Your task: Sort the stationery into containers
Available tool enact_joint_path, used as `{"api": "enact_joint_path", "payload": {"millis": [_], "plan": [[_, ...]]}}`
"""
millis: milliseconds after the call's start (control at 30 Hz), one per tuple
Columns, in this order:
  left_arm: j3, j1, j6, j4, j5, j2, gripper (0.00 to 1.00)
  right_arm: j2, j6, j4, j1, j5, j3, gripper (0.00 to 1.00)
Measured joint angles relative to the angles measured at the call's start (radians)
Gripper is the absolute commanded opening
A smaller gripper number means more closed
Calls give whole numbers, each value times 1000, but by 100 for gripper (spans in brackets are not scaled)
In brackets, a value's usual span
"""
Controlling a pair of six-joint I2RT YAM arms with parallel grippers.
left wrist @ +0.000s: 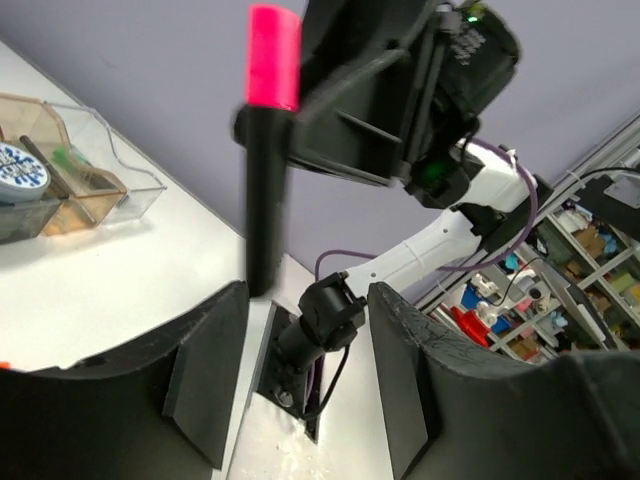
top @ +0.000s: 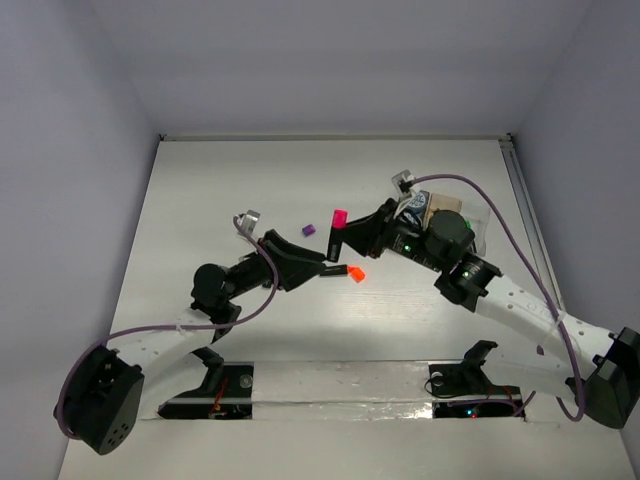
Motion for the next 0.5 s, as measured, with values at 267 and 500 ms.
{"api": "enact_joint_path", "payload": {"millis": [267, 500], "plan": [[-3, 0, 115, -196, -43, -186, 38, -67, -16, -109, -174, 67, -10, 6], [-22, -7, 219, -404, -95, -280, 27, -67, -55, -470, -445, 289, 31, 5]]}}
